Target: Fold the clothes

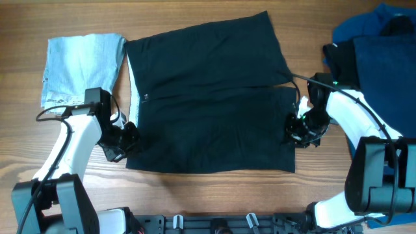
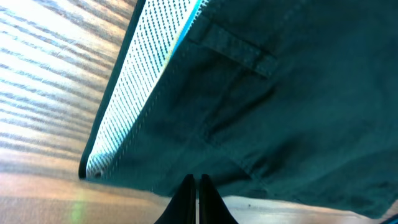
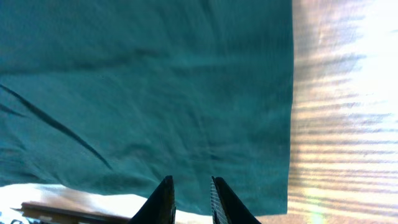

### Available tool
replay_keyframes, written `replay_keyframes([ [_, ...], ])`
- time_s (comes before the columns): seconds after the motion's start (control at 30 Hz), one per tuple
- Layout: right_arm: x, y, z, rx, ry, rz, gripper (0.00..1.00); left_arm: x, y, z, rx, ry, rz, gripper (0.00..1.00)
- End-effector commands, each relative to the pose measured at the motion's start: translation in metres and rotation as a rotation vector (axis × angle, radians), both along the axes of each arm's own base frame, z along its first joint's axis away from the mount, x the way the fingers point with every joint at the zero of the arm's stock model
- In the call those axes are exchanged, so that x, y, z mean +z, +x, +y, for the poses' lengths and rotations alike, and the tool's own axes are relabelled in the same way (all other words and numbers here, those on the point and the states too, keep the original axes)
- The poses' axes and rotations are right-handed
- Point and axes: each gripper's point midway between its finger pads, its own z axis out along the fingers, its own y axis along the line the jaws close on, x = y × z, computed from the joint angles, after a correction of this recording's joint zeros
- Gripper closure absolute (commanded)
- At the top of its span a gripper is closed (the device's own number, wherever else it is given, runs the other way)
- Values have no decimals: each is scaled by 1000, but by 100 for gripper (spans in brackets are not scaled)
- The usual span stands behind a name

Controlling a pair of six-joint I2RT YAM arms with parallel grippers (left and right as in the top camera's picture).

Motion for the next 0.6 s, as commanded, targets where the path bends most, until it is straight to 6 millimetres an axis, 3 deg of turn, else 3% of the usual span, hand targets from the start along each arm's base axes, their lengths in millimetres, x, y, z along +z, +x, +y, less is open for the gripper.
replay_keyframes([
  [0.0, -9, -11, 4, -34, 15, 28, 85, -14, -10, -5, 50, -14, 36, 96],
  [0.1, -23, -16, 2, -77, -12, 33, 92, -26, -20, -3, 102, 5, 66, 96],
  [0.2, -34, -22, -14, -116, -117, 51, 95, -37, -29, 3, 149, 48, 90, 96],
  [0.37, -40, -33, -37, -172, -194, 88, 96, -38, -29, 3, 184, 51, 102, 96],
  [0.5, -44, -24, -59, -254, -207, 56, 95, -38, -29, 3, 183, 52, 98, 96],
  [0.57, -44, -12, -57, -244, -141, -2, 93, -37, -28, 3, 181, 50, 98, 96],
])
